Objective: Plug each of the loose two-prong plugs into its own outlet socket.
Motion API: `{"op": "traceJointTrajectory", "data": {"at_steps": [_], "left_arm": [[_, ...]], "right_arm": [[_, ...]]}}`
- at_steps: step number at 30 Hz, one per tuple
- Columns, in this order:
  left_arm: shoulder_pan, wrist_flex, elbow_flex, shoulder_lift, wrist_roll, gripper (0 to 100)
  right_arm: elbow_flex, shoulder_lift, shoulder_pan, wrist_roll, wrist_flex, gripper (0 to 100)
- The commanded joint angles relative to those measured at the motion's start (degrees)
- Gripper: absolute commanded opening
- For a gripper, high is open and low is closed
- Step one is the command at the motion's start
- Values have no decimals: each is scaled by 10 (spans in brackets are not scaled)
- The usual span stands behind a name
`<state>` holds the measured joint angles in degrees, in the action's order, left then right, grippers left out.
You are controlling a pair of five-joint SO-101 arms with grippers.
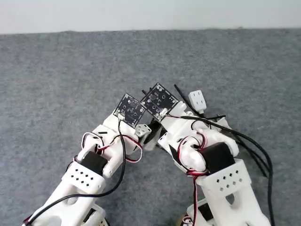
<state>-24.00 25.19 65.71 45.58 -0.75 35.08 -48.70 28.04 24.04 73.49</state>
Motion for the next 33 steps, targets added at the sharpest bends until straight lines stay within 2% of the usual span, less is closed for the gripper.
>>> {"op": "traceJointTrajectory", "data": {"at_steps": [1,8,16,21,25,30,33], "left_arm": [[1,-17,-9,7,-1,268],[4,-18,-9,7,-1,268],[7,-19,-9,7,-1,268],[63,-35,-19,7,2,268],[147,-62,-33,5,69,268],[258,-69,-71,-41,189,268],[309,-69,-110,-102,244,268]], "right_arm": [[2,-15,-10,-5,-19,10],[10,-15,-11,24,-16,10],[10,-15,-15,22,-14,10],[42,-8,-49,13,-37,13],[116,-8,-49,-11,-113,60],[132,-8,-49,55,-141,202],[132,-7,-48,97,-144,208]]}}
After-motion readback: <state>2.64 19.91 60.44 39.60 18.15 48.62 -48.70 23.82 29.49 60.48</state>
